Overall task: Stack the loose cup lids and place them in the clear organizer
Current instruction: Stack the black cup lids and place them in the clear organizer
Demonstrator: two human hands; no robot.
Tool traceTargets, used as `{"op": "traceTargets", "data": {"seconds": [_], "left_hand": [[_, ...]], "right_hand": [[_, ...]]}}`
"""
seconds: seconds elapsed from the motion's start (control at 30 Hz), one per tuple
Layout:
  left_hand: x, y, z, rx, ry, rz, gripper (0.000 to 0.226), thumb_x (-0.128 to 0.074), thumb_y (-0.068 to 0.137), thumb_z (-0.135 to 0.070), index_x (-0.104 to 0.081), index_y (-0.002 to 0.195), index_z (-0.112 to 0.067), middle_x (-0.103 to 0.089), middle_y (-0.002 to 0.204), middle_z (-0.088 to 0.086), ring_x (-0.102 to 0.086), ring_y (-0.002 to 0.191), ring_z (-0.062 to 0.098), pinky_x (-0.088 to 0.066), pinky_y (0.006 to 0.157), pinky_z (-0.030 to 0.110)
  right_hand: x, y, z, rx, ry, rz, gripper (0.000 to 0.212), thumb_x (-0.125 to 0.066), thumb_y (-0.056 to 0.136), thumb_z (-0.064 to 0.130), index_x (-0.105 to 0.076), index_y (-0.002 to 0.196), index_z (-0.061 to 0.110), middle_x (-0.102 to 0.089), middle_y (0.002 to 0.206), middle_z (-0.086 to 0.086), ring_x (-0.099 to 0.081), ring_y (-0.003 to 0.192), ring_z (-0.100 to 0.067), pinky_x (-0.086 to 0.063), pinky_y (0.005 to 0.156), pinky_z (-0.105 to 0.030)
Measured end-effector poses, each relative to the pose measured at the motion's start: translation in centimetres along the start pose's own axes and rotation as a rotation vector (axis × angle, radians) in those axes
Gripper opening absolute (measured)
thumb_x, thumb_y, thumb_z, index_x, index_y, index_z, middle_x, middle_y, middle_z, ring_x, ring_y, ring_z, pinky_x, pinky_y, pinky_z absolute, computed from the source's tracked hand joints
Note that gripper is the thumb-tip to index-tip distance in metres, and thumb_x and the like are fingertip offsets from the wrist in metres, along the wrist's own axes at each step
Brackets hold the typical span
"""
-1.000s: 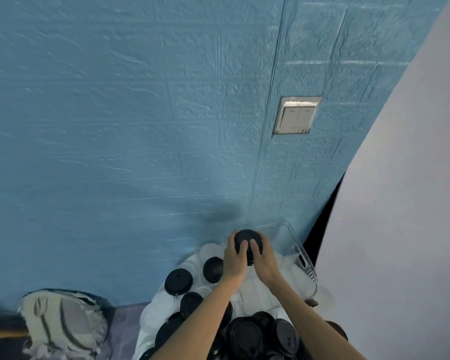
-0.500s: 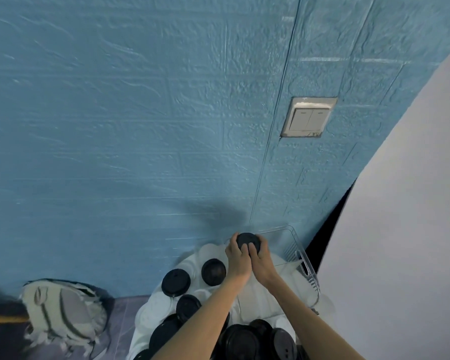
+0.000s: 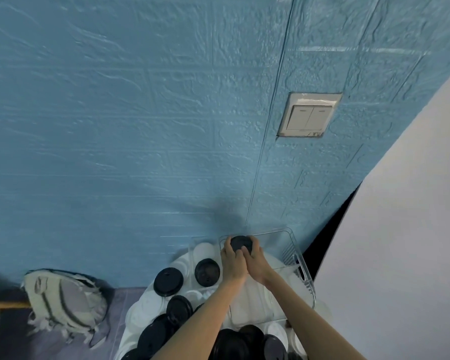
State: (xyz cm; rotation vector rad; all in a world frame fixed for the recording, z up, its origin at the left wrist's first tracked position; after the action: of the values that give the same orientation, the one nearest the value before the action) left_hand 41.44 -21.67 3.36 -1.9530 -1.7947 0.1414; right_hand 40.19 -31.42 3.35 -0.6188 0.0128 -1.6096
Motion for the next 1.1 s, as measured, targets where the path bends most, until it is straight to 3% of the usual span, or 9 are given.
{"op": "traceTargets", "data": {"seconds": [0.1, 0.33, 0.43, 0.5, 0.6, 0.67, 0.8, 0.9, 1.1], "left_hand": [[-0.3, 0.7, 0.9, 0.033, -0.023, -0.024, 0.063, -0.039, 0.091, -0.016, -0.033, 0.153, -0.019, -0.042, 0.150, 0.018, -0.046, 0.135, 0.033, -0.040, 0.116, 0.051], [-0.1, 0.6, 0.5, -0.025, 0.094, 0.016, 0.056, -0.034, 0.109, -0.016, -0.017, 0.162, -0.018, -0.033, 0.157, 0.020, -0.040, 0.141, 0.033, -0.036, 0.119, 0.046], [-0.1, 0.9, 0.2, -0.026, 0.108, -0.006, 0.055, -0.035, 0.108, -0.012, -0.021, 0.161, -0.016, -0.035, 0.155, 0.020, -0.042, 0.139, 0.032, -0.035, 0.118, 0.040], [-0.2, 0.8, 0.3, -0.006, 0.083, -0.025, 0.054, -0.037, 0.106, -0.009, -0.028, 0.158, -0.018, -0.037, 0.153, 0.018, -0.044, 0.136, 0.031, -0.037, 0.117, 0.042], [-0.2, 0.4, 0.4, 0.010, 0.025, -0.079, 0.053, -0.044, 0.098, -0.003, -0.036, 0.150, -0.016, -0.046, 0.144, 0.013, -0.049, 0.129, 0.028, -0.042, 0.113, 0.038], [0.0, 0.1, 0.2, 0.014, 0.022, -0.110, 0.051, -0.045, 0.097, 0.000, -0.037, 0.146, -0.010, -0.048, 0.140, 0.012, -0.050, 0.128, 0.028, -0.041, 0.109, 0.033], [-0.5, 0.6, 1.0, 0.028, 0.080, -0.069, 0.052, -0.044, 0.098, -0.003, -0.035, 0.149, -0.009, -0.048, 0.142, 0.013, -0.049, 0.130, 0.030, -0.041, 0.112, 0.037], [-0.8, 0.7, 1.3, 0.017, 0.209, -0.015, 0.056, -0.044, 0.102, -0.009, -0.026, 0.154, -0.009, -0.041, 0.148, 0.018, -0.043, 0.136, 0.034, -0.037, 0.116, 0.042], [-1.5, 0.9, 2.0, 0.071, 0.366, 0.085, 0.073, -0.047, 0.106, -0.025, 0.000, 0.161, -0.013, -0.026, 0.155, 0.028, -0.037, 0.141, 0.039, -0.033, 0.115, 0.042]], "right_hand": [[-0.4, 0.5, -0.5, 0.011, -0.023, 0.032, 0.049, -0.035, 0.110, 0.024, -0.018, 0.155, 0.014, -0.030, 0.149, -0.021, -0.034, 0.138, -0.031, -0.033, 0.107, -0.029], [-0.5, 1.6, -0.9, -0.024, -0.028, 0.047, 0.052, -0.037, 0.110, 0.025, -0.018, 0.156, 0.011, -0.028, 0.154, -0.018, -0.035, 0.139, -0.030, -0.033, 0.107, -0.027], [-0.6, 2.4, -1.4, -0.095, 0.026, 0.061, 0.050, -0.041, 0.108, 0.023, -0.022, 0.154, 0.015, -0.031, 0.152, -0.018, -0.040, 0.137, -0.032, -0.038, 0.114, -0.037], [-0.5, 2.6, -1.6, -0.163, 0.099, 0.079, 0.047, -0.041, 0.107, 0.019, -0.025, 0.152, 0.018, -0.039, 0.148, -0.015, -0.047, 0.131, -0.031, -0.047, 0.106, -0.039], [-0.3, 2.6, -1.6, -0.219, 0.166, 0.076, 0.042, -0.039, 0.105, 0.009, -0.032, 0.146, 0.016, -0.047, 0.141, -0.015, -0.054, 0.123, -0.027, -0.049, 0.092, -0.031], [-0.4, 2.6, -1.6, -0.222, 0.171, 0.075, 0.042, -0.040, 0.104, 0.008, -0.032, 0.145, 0.015, -0.048, 0.140, -0.014, -0.053, 0.122, -0.026, -0.048, 0.090, -0.029], [-0.3, 2.8, -1.8, -0.217, 0.139, 0.074, 0.042, -0.041, 0.105, 0.007, -0.032, 0.147, 0.009, -0.048, 0.140, -0.015, -0.053, 0.124, -0.026, -0.049, 0.096, -0.032], [-0.3, 2.9, -1.8, -0.194, 0.069, 0.081, 0.043, -0.043, 0.106, 0.008, -0.031, 0.148, 0.004, -0.048, 0.142, -0.018, -0.052, 0.128, -0.029, -0.047, 0.106, -0.036], [-0.2, 3.4, -1.8, -0.249, 0.043, 0.082, 0.046, -0.040, 0.104, 0.009, -0.031, 0.149, 0.003, -0.052, 0.137, -0.019, -0.054, 0.123, -0.031, -0.047, 0.099, -0.036]]}}
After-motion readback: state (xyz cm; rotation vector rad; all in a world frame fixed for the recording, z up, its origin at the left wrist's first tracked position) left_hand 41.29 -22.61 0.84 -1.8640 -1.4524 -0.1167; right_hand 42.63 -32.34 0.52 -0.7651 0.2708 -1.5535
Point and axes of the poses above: each hand's wrist, its own y-axis towards the middle knuckle, its own x-axis out of the back of the hand, z = x × y, the point moved 7 cm from there along y, towards the middle knuckle
